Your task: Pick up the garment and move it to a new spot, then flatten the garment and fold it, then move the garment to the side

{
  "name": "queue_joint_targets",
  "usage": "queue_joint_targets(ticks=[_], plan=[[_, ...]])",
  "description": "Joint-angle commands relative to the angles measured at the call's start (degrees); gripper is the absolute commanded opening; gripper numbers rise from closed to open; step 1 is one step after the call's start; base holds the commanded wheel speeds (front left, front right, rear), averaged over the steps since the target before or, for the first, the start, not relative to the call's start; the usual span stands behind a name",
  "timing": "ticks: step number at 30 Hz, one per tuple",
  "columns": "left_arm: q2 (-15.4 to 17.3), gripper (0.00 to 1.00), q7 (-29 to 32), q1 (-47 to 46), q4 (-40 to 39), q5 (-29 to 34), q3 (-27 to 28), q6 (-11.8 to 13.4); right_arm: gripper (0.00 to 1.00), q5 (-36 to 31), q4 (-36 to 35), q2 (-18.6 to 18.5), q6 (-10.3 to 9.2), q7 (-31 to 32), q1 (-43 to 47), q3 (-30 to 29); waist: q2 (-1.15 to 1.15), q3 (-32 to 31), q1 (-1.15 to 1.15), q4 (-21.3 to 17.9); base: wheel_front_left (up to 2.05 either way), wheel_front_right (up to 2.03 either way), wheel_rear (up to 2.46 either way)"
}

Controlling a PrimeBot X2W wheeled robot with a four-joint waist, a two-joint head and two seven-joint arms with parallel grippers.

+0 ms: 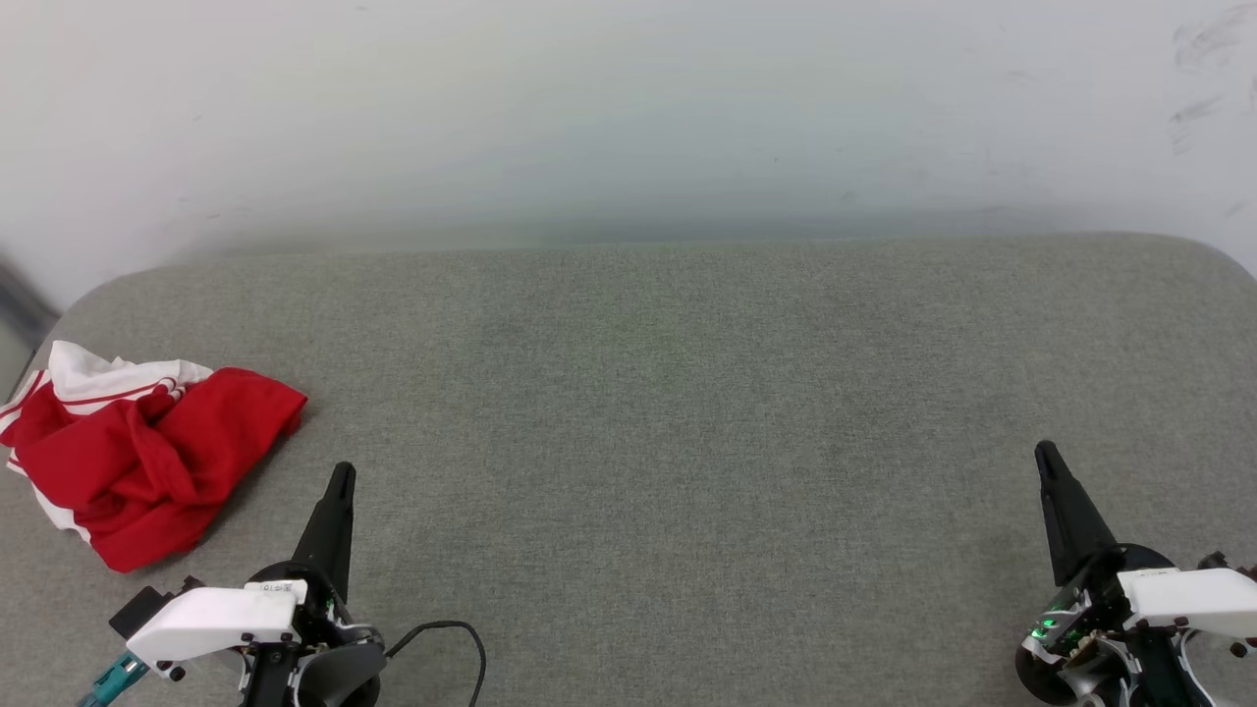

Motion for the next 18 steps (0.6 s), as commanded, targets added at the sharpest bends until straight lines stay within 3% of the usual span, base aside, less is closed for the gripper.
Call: queue_joint_targets(ticks=[1,18], plan=[[-0.06,0.0,0.08,-0.41,-0.02,0.05,0.1,-0.24,0.0,0.08,0.03,0.26,0.0,0.04,-0.74,0.03,0.0,0.0,0.0,0.0,0.0,0.0,0.0],[-0.06,0.0,0.08,-0.41,-0.02,0.05,0.1,-0.24,0.0,0.08,0.03,0.26,0.0,0.04,-0.73,0.03,0.0,0.0,0.0,0.0,0.0,0.0,0.0]])
